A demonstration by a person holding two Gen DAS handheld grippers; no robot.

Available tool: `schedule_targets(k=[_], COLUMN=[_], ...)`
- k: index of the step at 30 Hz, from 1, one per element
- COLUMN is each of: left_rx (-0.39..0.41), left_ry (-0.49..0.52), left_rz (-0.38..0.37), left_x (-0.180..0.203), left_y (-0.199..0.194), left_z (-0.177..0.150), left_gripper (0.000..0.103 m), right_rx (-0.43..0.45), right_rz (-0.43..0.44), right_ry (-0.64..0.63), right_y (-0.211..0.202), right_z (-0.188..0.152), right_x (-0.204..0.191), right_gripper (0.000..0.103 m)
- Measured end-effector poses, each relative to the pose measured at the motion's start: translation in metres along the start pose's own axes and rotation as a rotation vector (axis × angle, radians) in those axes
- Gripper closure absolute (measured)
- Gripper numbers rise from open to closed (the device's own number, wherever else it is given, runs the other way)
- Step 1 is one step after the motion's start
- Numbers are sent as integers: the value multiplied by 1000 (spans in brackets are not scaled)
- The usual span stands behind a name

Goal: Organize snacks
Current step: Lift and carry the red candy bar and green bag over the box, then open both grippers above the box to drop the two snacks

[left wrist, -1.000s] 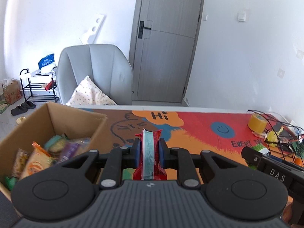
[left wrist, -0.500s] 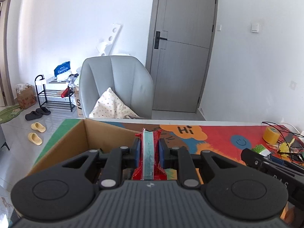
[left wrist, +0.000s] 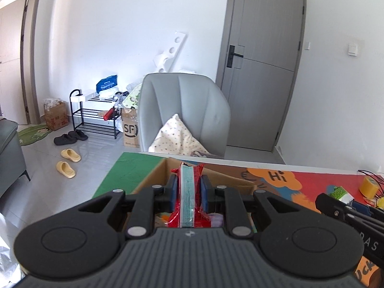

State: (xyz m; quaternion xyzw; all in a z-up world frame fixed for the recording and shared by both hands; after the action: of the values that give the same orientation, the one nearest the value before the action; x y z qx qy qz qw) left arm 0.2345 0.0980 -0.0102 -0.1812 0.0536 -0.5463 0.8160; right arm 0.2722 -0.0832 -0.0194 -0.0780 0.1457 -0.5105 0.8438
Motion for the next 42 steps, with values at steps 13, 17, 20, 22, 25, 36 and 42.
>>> schedule_targets(k=[13, 17, 20, 22, 25, 36, 42], left_rx=[-39, -56, -58, -54, -55, -41, -33], left_ry=[-54, -60, -65, -74, -90, -107, -109], left_rz=[14, -12, -20, -33, -20, 12, 17], left_x=[-35, -32, -33, -36, -42, -60, -60], left_y=[26, 35, 42, 43, 41, 30, 24], left_z=[1, -2, -3, -4, -5, 0, 0], left_gripper=[84, 84, 77, 73, 72, 56, 42], right_rx=[-33, -44, -52, -58, -68, -80, -99], right_rz=[87, 94, 97, 103, 113, 192, 149], right_ry=[-18, -24, -27, -28, -33, -5, 36], right_y=[28, 38, 45, 49, 55, 70, 65], right_z=[-1, -1, -2, -3, -5, -3, -6], right_x=[-35, -42, -45, -47, -53, -73, -60], right_gripper=[61, 61, 61, 61, 61, 49, 49])
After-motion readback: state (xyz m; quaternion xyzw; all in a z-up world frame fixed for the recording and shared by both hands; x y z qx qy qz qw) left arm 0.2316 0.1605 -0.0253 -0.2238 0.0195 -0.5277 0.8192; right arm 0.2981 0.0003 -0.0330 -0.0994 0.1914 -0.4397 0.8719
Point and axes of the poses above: each gripper's, at about its wrist camera, not at the fingertips, and y roughly the way its jaws point, x to its right, z to its top, the point moved 2 cm from there along y, roughly the way its jaws point, and after that the axes turned 7 degrees about x, right-handed, at the moved point
